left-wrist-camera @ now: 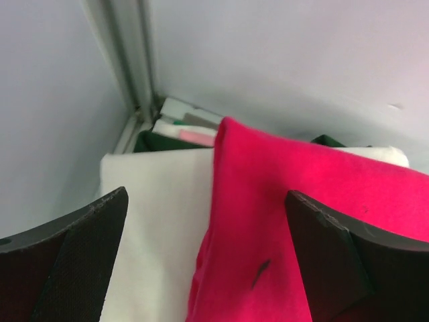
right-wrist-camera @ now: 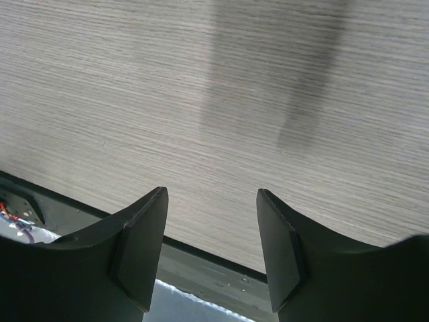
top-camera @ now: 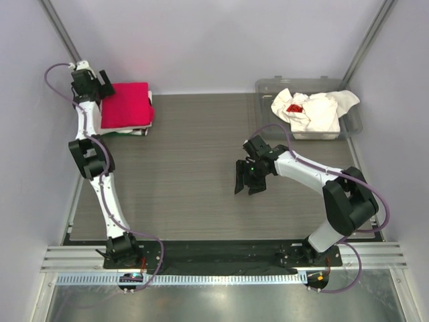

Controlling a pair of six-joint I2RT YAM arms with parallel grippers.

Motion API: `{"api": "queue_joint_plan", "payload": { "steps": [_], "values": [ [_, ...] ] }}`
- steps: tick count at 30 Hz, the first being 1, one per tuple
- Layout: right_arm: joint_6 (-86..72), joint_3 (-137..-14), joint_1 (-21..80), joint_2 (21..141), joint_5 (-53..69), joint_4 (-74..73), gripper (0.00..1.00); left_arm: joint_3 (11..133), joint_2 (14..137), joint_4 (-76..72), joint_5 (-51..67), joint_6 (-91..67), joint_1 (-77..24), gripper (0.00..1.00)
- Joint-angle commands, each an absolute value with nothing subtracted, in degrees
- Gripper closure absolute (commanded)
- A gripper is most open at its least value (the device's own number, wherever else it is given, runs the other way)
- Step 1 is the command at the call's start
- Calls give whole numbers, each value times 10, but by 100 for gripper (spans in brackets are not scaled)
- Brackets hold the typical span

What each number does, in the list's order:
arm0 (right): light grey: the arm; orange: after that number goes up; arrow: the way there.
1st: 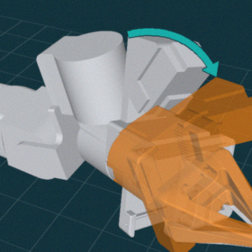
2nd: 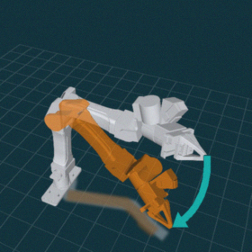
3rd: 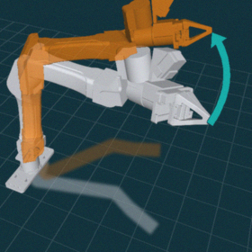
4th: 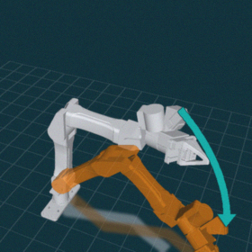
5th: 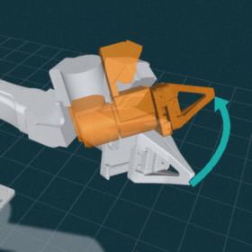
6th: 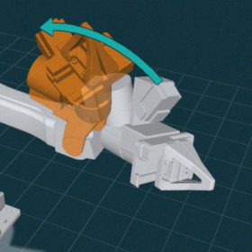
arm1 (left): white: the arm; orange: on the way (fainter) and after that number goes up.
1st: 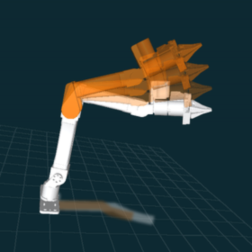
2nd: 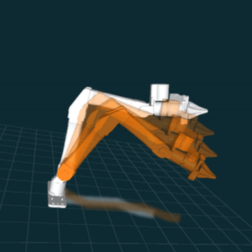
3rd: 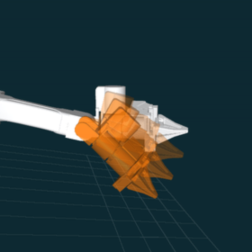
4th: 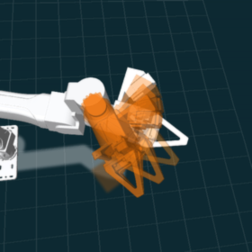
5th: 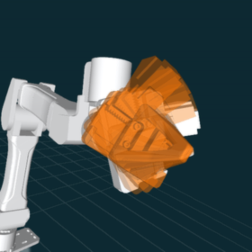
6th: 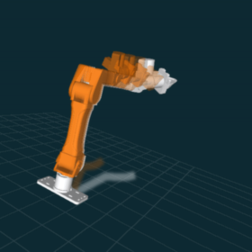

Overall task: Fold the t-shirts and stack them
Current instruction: Neatly place the folded tshirt to the corner, then reset both grippers

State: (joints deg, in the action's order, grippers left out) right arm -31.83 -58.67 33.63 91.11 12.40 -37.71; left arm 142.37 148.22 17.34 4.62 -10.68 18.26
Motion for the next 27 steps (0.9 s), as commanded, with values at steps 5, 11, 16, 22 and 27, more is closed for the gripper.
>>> {"api": "queue_joint_plan", "payload": {
  "steps": [5,11,16,22,27],
  "values": [
    [-340,-599,338,834,136,-371,38,1329,1312,149,-66,-140,179,0],
    [-338,-604,344,788,127,-393,38,1217,1211,145,-122,-149,150,0],
    [-336,-615,350,744,116,-424,38,1122,1108,165,-158,-163,128,0],
    [-346,-614,352,702,110,-439,38,960,913,211,-121,-242,99,0],
    [-359,-606,352,656,105,-446,38,803,754,276,-3,-305,93,0]
  ]
}}
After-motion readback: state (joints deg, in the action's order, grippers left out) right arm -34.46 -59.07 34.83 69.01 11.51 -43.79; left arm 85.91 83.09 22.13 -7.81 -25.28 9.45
